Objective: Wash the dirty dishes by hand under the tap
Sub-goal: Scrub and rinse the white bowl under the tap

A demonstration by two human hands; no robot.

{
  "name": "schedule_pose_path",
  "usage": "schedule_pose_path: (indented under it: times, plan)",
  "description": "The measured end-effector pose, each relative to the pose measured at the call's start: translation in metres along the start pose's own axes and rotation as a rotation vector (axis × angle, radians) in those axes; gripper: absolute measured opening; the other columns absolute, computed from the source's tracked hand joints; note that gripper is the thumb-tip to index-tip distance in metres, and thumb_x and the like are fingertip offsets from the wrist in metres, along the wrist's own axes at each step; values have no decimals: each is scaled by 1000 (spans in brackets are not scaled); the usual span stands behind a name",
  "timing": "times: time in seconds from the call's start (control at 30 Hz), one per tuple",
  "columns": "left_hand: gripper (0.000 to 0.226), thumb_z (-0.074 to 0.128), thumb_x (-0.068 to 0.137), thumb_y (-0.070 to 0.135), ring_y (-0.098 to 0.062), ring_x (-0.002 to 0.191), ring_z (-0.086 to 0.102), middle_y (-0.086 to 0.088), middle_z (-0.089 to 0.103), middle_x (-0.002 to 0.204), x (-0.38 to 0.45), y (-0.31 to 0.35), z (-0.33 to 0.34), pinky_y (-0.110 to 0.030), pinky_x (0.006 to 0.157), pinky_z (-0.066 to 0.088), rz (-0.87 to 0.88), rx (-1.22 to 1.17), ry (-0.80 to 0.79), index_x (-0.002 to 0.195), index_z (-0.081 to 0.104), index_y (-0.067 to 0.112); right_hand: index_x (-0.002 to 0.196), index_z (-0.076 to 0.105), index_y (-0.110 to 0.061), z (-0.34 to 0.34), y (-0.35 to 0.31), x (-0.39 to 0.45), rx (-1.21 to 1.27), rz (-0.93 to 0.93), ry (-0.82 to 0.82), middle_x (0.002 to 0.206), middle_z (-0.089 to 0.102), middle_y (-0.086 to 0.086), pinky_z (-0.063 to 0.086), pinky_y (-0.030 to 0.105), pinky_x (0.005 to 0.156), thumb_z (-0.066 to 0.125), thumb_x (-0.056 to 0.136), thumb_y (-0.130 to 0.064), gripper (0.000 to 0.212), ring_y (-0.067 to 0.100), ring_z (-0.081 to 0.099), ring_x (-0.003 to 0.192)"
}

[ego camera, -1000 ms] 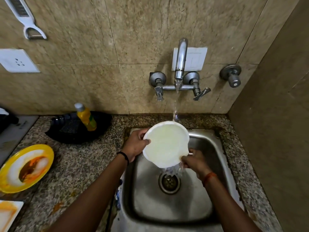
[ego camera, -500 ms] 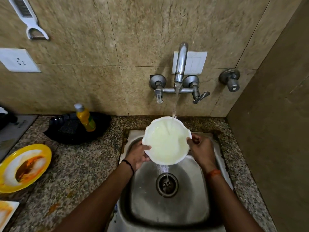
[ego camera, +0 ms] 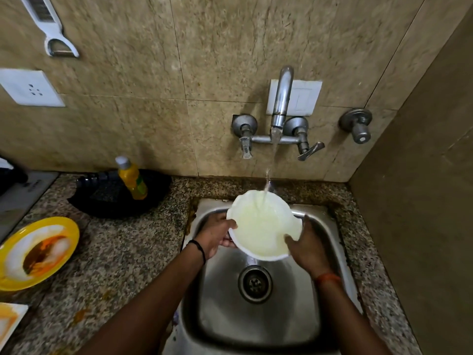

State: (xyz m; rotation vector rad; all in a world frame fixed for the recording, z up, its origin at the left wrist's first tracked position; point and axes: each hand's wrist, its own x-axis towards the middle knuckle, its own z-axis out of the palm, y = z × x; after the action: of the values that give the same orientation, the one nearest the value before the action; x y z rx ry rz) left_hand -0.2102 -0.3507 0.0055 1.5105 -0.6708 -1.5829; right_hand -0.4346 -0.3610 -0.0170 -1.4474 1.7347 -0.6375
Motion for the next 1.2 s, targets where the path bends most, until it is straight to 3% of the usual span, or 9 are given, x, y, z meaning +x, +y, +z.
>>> schedule_pose_path:
  times: [0.1, 0.2, 0.33, 0.47, 0.53, 0.67, 0.9, 1.07, 1.2]
  plan:
    - [32, 51, 85, -2, -28, 78, 67, -6, 71, 90, -1, -2, -2, -35, 54, 58, 24, -5, 11, 102, 64, 21, 153, 18, -10, 11, -8, -11, -662, -386, 154, 161, 16, 15, 12, 44, 122, 44, 97, -38, 68, 33, 15, 149]
    - [32, 51, 84, -3, -28, 73, 68, -6, 71, 86, 1, -7, -1, -40, 62, 59, 27, 7, 26, 95, 65, 23, 151, 23, -6, 26, -27, -15, -954, -346, 17, 161, 3, 23, -11, 47, 119, 21, 98, -55, 73, 36, -4, 150]
    - [30, 52, 82, -3, -28, 69, 66, -6, 71, 81, 5, -12, 2, -51, 77, 55, 31, 8, 36, 90, 66, 23, 153, 4, 1, 42, -45, -19, -819, -294, -235, 162, -5, 17, 8, 44, 121, 28, 102, -46, 73, 33, -2, 150]
    - [37, 50, 81, -5, -28, 68, 64, -7, 72, 81, 6, -20, -6, -45, 67, 54, 40, -65, 64, 100, 68, 22, 155, 15, -25, 50, -45, -30, -625, -613, -464, 164, 9, -4, 24, 36, 117, 26, 104, -33, 53, 16, 8, 151]
    - [37, 50, 83, -5, -26, 70, 65, -4, 72, 83, 4, -24, -9, -36, 61, 53, 51, -89, 69, 97, 67, 26, 155, 14, -25, 45, -41, -20, -709, -636, -392, 163, 8, -4, 20, 37, 119, 27, 103, -33, 54, 16, 9, 151]
    - [35, 51, 84, -3, -30, 85, 67, -4, 71, 94, 5, -23, -2, -52, 80, 54, 43, -126, 40, 99, 65, 25, 154, -1, -9, 40, -53, 0, -921, -339, -124, 163, -6, 12, 4, 44, 121, 33, 99, -29, 68, 29, -4, 151]
    - [43, 45, 84, -11, -27, 86, 65, -2, 69, 97, 6, -25, -11, -41, 62, 59, 77, -303, 127, 98, 64, 25, 150, 33, -17, 46, -53, -48, -887, -638, -246, 159, 28, 5, 7, 43, 121, 33, 98, -31, 54, 23, 25, 147]
    - [48, 47, 83, -10, -27, 98, 62, 3, 66, 107, 0, -31, -5, -43, 71, 56, 153, -346, 167, 105, 63, 29, 150, 29, -10, 38, -50, -59, -1141, -454, -116, 160, 20, 13, -18, 62, 113, 36, 97, -35, 58, 38, 2, 149]
    - [49, 44, 83, -12, -29, 96, 59, -8, 62, 112, -2, -28, 3, -41, 70, 55, 145, -338, 267, 120, 58, 17, 151, 28, -12, 57, -40, -72, -908, -553, -228, 158, 30, 8, -4, 48, 121, 42, 90, -23, 63, 23, 20, 148]
